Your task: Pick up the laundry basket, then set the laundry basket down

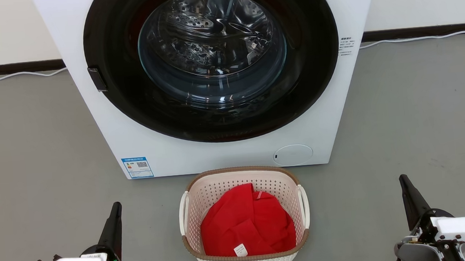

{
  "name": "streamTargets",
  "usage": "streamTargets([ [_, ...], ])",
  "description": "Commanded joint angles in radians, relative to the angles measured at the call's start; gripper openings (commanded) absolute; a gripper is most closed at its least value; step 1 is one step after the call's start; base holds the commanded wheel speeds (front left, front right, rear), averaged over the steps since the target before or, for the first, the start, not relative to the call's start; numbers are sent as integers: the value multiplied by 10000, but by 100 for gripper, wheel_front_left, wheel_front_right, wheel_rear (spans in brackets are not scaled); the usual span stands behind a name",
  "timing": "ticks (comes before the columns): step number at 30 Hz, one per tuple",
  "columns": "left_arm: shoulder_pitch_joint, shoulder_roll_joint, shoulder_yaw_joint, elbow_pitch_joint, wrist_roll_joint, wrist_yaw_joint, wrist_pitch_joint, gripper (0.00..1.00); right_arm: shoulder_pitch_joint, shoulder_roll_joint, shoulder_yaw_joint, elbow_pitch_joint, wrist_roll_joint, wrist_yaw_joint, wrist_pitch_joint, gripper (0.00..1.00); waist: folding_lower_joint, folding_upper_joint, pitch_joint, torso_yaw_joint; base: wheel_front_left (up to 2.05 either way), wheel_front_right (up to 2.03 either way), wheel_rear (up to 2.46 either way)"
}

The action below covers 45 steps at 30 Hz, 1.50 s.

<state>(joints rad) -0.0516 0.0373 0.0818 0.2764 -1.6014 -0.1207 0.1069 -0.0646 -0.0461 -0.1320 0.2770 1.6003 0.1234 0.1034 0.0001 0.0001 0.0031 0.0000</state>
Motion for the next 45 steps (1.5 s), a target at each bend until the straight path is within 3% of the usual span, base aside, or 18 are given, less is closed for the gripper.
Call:
streamTargets([
  [1, -565, 129, 320, -309, -72, -100, 64, 0, -434, -41, 178, -322, 80, 73, 101, 0, 0, -1, 0, 0, 0, 0, 0],
  [45, -564, 129, 319, -311, -73, -100, 63, 0, -434, -41, 181, -322, 83, 73, 99, 0, 0, -1, 0, 0, 0, 0, 0],
])
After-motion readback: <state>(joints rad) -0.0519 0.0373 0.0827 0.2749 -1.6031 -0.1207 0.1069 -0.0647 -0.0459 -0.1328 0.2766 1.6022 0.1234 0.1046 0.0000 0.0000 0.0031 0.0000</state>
